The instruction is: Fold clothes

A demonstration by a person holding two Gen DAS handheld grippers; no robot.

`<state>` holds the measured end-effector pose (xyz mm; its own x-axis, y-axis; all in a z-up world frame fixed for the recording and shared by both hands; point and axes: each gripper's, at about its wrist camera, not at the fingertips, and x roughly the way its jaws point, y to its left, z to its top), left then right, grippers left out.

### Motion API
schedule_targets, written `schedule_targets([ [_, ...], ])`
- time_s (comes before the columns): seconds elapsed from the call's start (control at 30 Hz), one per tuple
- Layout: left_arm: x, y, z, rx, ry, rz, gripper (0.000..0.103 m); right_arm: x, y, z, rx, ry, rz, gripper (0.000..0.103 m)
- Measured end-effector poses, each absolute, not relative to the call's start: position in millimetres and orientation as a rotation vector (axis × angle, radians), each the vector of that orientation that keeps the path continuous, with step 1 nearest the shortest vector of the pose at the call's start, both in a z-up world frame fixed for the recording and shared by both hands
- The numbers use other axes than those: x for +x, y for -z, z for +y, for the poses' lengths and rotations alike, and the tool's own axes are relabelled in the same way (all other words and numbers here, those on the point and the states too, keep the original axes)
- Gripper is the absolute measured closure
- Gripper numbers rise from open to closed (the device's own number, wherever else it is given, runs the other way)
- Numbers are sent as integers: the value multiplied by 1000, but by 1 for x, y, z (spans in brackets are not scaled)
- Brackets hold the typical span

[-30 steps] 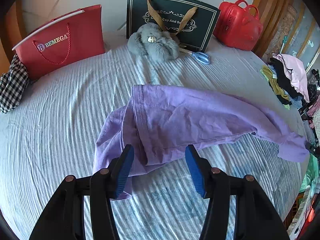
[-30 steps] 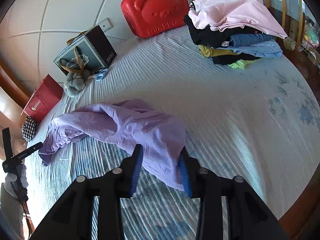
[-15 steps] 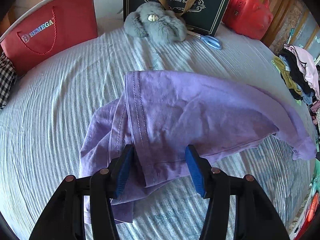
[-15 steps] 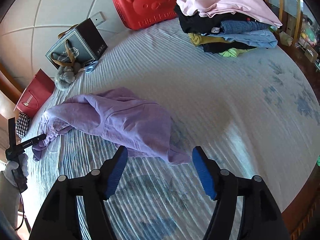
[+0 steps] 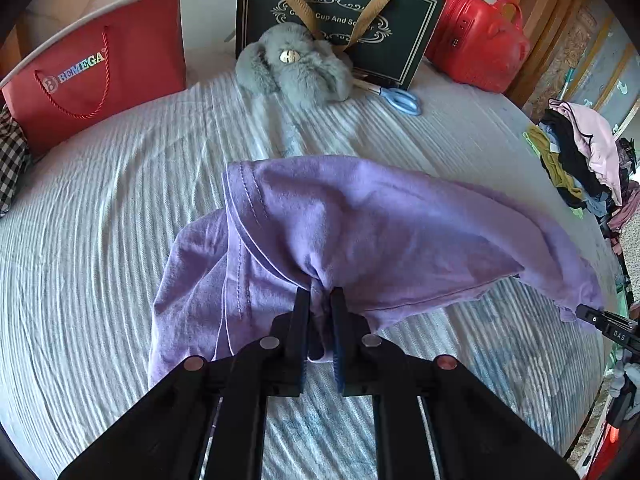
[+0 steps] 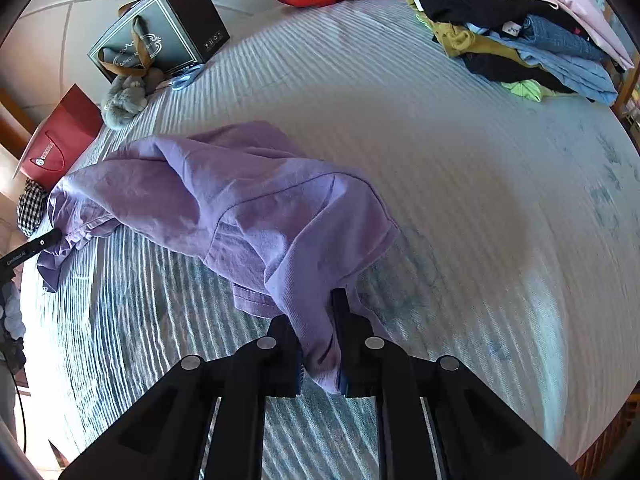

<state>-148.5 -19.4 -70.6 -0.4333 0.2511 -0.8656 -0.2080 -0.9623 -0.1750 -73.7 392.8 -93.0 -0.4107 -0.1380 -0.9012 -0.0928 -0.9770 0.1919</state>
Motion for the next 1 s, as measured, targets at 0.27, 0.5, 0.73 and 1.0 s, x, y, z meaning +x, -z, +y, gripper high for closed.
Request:
schedule_targets([
  [0.27,-170,-5,-47,-1296,-2630,-28,96,-119,8,375,1337,2785,-97,96],
  [0.5,-228,-103,-83,-1056,-2847,17,96,-197,-125,327,842,2912,48,96],
  [0.73,-202,-229,-128,-678,-3014,3,95,-195,-252,284,380,2943,104,96],
  [1.0,-107,-176,-153,-836,-2939,9,95,-108,-234,271,415,2837,123,96],
])
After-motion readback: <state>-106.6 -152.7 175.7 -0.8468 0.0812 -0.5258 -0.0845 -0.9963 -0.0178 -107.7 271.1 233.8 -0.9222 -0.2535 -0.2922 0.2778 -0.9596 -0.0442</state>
